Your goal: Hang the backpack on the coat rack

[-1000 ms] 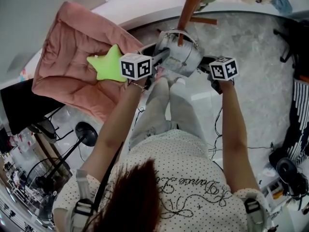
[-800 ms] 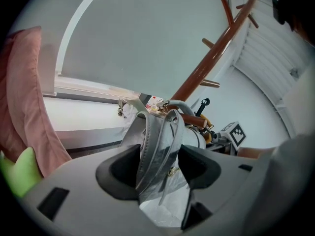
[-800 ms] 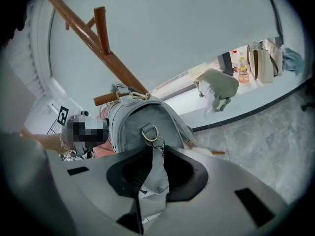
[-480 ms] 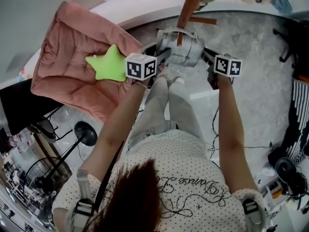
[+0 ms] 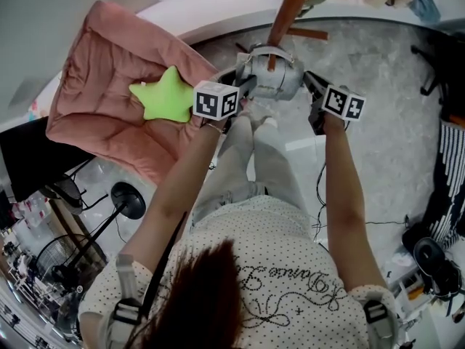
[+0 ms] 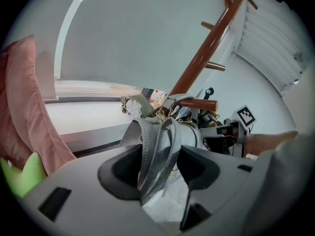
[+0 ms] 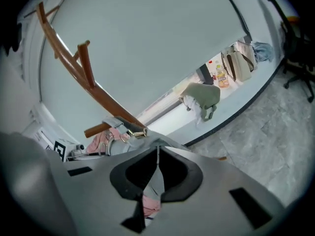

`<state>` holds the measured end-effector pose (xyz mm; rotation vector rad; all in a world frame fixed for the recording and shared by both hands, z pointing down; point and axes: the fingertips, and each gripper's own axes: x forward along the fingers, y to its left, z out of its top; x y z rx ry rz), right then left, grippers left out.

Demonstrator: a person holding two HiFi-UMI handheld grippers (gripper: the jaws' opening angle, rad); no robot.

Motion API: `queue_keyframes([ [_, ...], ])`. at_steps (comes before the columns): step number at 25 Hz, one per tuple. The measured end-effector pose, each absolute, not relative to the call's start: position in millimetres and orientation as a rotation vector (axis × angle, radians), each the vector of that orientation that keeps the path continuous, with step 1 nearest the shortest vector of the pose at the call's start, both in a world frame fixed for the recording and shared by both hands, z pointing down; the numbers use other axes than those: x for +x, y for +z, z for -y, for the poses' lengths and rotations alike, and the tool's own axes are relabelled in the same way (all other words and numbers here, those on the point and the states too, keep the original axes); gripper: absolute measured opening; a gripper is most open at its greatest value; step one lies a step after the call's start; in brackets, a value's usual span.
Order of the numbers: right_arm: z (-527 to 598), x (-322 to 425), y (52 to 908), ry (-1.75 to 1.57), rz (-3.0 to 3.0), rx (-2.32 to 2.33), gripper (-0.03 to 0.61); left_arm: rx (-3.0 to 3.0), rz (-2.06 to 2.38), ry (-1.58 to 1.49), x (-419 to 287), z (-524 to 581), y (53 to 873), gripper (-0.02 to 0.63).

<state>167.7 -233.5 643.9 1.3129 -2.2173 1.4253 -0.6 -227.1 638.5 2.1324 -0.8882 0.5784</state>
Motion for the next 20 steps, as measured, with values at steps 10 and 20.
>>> queue_keyframes([
  [10,235,165,627,1.376,2.266,1.316,0.057,2.177,0.869,0.558,-2,224,636,0.229],
  [20,202,168,623,1.201,2.252,1.273,0.112,2.235,0.903,0.627,-19,201,628,0.245],
])
